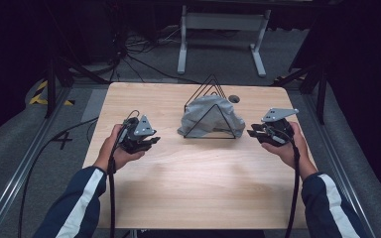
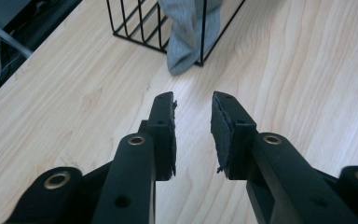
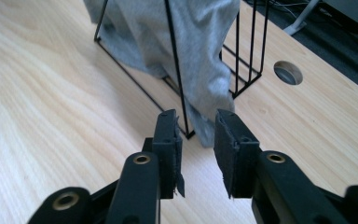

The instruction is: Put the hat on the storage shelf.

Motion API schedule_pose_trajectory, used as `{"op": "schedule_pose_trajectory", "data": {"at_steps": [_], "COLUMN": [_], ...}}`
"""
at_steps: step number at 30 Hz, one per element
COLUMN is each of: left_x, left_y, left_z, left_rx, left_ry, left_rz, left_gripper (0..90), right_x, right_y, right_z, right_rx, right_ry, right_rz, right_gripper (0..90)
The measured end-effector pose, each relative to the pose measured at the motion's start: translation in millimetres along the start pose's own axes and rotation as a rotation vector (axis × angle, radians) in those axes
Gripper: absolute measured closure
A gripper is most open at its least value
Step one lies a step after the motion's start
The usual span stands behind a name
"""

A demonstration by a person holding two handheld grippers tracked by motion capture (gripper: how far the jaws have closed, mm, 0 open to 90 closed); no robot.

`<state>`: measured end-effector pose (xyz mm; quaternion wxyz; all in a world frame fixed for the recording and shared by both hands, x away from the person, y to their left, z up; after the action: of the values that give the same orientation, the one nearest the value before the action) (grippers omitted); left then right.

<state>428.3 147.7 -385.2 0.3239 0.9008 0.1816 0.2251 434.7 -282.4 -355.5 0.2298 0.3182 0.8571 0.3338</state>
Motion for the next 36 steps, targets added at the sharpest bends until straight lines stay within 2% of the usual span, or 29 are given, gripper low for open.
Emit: {"op": "schedule_pose_trajectory", "data": {"at_steps": [7,10,16,18,22,25,28,30,34,36], "left_x": [-5.3,-7.2,-12.5,-13.8,-16.5,-18.4,-21.5,-23.8,-29.1,-32.2], "left_y": [-19.6,-25.9,-43.9,-49.2,-60.8,-68.9,-78.4,-83.1,-92.2,-96.4], "left_z": [-5.9,-7.2,-11.2,-12.4,-15.2,-16.5,-16.3,-15.4,-15.3,-14.4], "left_rx": [0.034,0.048,0.08,0.087,0.095,0.112,0.122,0.134,0.125,0.129], "left_ry": [0.004,0.01,0.023,0.032,0.02,0.015,0.014,0.005,-0.005,0.004], "left_rz": [-0.01,-0.004,-0.011,-0.006,-0.02,-0.013,-0.022,-0.024,-0.031,-0.042], "left_gripper": [67.1,66.0,62.5,60.8,58.3,56.9,54.4,52.6,47.1,44.2], "right_x": [4.5,5.5,8.0,9.0,10.8,13.0,13.8,14.4,14.9,14.9], "right_y": [-14.4,-21.6,-37.6,-42.5,-52.3,-60.1,-68.5,-74.7,-87.7,-93.1], "right_z": [-3.8,-5.6,-6.9,-8.0,-10.1,-11.5,-12.7,-12.7,-13.0,-13.2], "right_rx": [0.028,0.032,0.059,0.06,0.059,0.063,0.047,0.046,0.04,0.042], "right_ry": [-0.005,0.005,-0.014,-0.008,-0.019,-0.025,-0.025,-0.021,-0.013,-0.019], "right_rz": [-0.015,-0.004,-0.012,-0.006,-0.01,-0.005,-0.005,0.012,0.031,0.032], "right_gripper": [66.3,65.8,62.6,61.0,58.9,56.7,54.1,52.1,46.7,44.7]}}
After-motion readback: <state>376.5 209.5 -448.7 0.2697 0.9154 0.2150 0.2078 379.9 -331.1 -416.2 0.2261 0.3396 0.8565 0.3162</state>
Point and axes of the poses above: each handheld gripper's, and its own axes: z roughly forward along the jaws, y roughly out of its top, x roughly to its left, the point moved 1 cm from there along z, roughly forward along the jaws, and after that the axes turned 2 degrees about z, right-handed, at the moved point
